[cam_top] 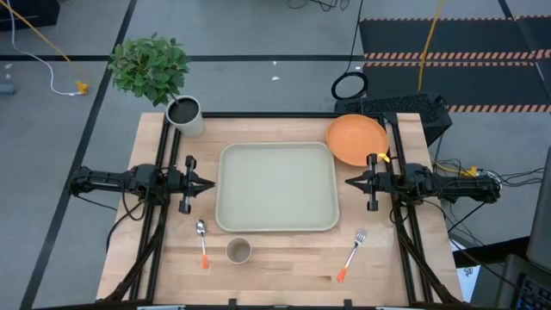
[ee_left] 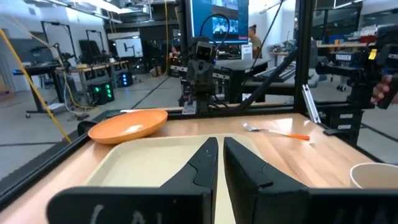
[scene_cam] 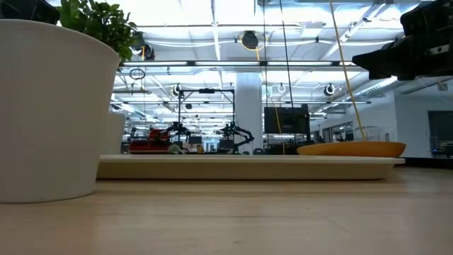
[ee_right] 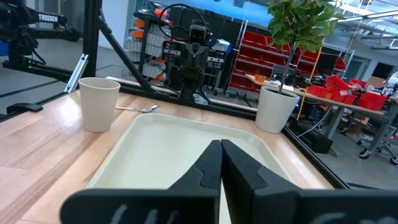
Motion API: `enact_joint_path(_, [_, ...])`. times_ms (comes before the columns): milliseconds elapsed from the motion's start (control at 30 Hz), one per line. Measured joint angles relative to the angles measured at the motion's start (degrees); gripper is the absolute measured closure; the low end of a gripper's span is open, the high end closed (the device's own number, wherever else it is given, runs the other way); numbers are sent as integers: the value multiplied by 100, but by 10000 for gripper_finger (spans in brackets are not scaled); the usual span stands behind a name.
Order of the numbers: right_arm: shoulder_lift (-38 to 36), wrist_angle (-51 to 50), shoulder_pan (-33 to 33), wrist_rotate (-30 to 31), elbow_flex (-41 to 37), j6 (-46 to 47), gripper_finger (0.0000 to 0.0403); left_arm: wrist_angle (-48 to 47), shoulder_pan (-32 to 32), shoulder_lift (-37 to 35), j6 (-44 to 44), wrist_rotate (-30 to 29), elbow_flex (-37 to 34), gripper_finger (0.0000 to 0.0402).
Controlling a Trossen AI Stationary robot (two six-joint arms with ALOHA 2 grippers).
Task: Pick and place plate/cup/fork/spoon on tray
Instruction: Put the white cup on the white serving tray
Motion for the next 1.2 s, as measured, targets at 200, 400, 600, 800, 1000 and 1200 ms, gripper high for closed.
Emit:
enact_joint_path(200, [2, 4, 0, 0, 1, 0, 403, 721, 0, 1, 18, -150, 0, 371])
enact_joint_path(400, [0, 11, 0, 0, 2, 0, 403, 1823, -69, 31, -326, 38, 37, 371])
enact_joint_path(600, [0, 17, 0, 14, 2, 563, 403, 1851, -325, 210, -339, 171, 448, 381])
enact_joint_path(800, [0, 91, 0, 31, 0, 979, 403, 1665, -684, 1085, -19, 185, 1223, 396])
enact_joint_path(1000, [2, 586, 0, 31, 0, 1034, 403, 1488, -1002, 2358, 211, 129, 2169, 397])
enact_joint_path(1200, [0, 1560, 2, 338, 0, 886, 403, 800, -1276, 3597, 398, -176, 3209, 397])
